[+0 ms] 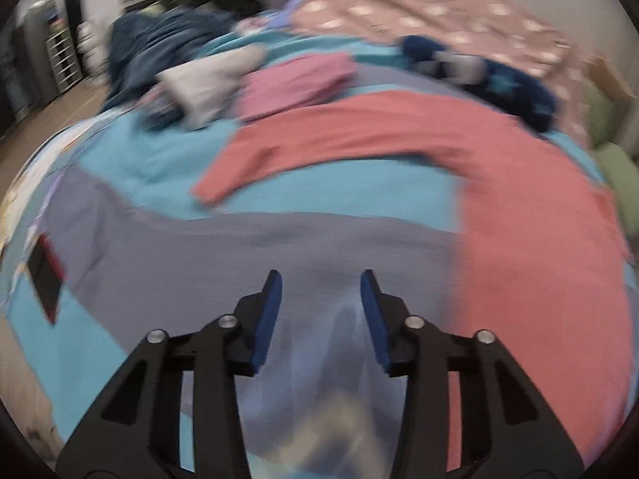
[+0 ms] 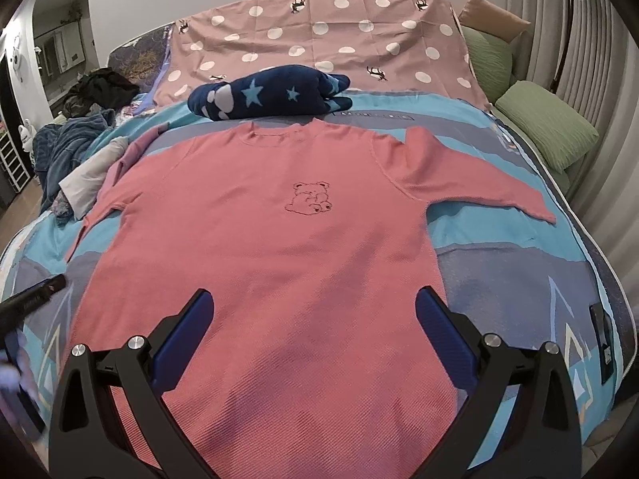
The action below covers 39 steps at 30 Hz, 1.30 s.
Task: Fold small clothes
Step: 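Grasp a coral shirt sleeve with the left gripper and fold it across the body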
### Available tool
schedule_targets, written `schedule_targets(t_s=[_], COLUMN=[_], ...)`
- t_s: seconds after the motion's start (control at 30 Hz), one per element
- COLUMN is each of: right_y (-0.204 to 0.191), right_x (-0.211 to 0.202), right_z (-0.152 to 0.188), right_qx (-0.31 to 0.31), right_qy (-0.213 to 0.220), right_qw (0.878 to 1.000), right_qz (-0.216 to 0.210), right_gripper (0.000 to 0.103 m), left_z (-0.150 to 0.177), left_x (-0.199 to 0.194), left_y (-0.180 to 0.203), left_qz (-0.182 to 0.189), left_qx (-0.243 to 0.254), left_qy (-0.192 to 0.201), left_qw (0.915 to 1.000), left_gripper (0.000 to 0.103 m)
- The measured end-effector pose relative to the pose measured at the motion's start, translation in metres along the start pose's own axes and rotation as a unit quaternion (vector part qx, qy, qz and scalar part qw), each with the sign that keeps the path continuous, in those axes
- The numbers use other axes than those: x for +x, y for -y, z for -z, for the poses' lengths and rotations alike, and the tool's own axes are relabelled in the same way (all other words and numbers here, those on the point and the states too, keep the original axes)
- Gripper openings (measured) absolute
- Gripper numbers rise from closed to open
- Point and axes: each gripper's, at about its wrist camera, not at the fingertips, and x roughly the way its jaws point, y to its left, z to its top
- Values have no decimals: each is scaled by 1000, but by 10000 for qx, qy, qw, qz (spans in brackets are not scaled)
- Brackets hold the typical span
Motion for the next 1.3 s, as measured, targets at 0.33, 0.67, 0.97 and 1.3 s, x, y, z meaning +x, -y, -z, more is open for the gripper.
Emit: schedule_targets(t_s=[0.33,0.67,0.97,1.3], right_y=[5,10,-48,-129], right_x=[18,30,65,116], right_z=[-3,-20,-76,-117], right_qx=[134,65,-217,150], right_qy=[-194,-229,-706,-1740], right_qw=[9996,9994,9830,9278], right_qz=[142,260,-1684,-3296], right_gripper=[101,101,83,69], left_z=[-52,-80,-93,-71], left_x=[97,92,22,-14], left_y=[-71,-69,-3,68], left_qz=[-752,273,1101,1982], left_qx=[133,-22,667,1084], left_qy=[-533,-183,273,242], left_qw=[9957,9995,9913,9739], left_gripper=[42,1,1,2])
